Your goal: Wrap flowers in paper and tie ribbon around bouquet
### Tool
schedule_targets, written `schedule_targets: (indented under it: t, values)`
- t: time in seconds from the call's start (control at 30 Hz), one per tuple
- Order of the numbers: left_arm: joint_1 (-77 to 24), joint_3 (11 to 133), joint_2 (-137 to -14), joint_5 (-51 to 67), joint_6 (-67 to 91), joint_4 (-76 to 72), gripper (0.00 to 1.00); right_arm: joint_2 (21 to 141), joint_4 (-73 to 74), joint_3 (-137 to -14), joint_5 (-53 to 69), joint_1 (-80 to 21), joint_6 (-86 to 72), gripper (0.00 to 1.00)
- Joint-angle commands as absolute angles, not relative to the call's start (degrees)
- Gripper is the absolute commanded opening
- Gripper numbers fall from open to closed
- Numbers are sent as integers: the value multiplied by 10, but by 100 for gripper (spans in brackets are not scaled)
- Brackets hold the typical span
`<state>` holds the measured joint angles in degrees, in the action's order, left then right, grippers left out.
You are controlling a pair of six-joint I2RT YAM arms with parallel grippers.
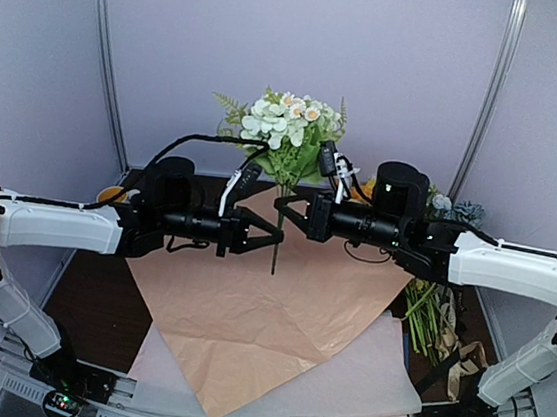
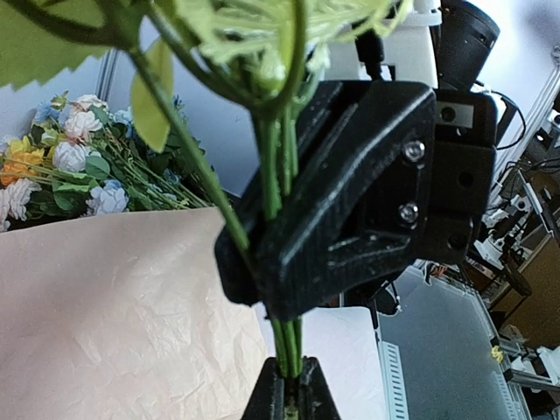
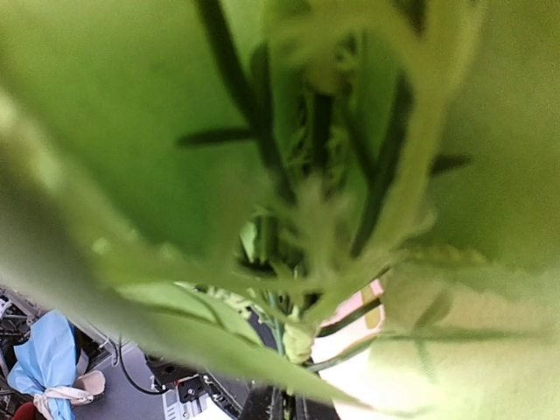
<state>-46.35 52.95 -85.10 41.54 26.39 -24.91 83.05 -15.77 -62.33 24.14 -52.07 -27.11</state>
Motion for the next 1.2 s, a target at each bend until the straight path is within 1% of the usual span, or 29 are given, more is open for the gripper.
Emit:
schedule_targets:
  t: [0.0,0.03,0.1,0.2,0.27,0.4,0.53,0.67,0.77,0.8,0.87,0.9,0.97,1.07,1.17]
  values:
    - [-463,556,-855,378,304,-235,0,836,-102,-660,204,-503,-271,13]
    - [-460,561,-861,353,309,-193,0,835,-61,-669,175,-489,-275,26]
    - [-447,577,-879,311,314,-137,0,825,7,-675,122,-447,-290,32]
    - [-422,601,-936,271,348,-58,0,786,85,-648,57,-369,-316,37]
    - [-397,626,-980,274,367,-24,0,757,156,-628,12,-313,-319,38]
    - [-370,647,-1046,283,401,-37,0,716,276,-592,-105,-204,-306,45]
    - [-366,686,-1093,265,393,-13,0,696,302,-538,-107,-99,-294,47]
    - [-366,703,-1114,261,396,14,1,704,292,-498,-77,-26,-290,48]
    - [-366,693,-1109,253,408,23,33,740,291,-490,-54,14,-285,54]
    - [-367,691,-1104,247,409,29,41,755,291,-491,-44,22,-282,54]
    - [-370,686,-1092,229,409,45,53,787,290,-494,-27,33,-273,54]
    - [-372,681,-1088,220,410,48,57,804,288,-498,-16,37,-269,53]
    - [-382,669,-1066,206,413,50,64,838,286,-510,-1,43,-260,49]
    - [-397,655,-1036,187,413,57,67,882,288,-534,14,50,-252,40]
    - [-409,649,-1006,167,401,73,68,907,288,-547,18,51,-246,27]
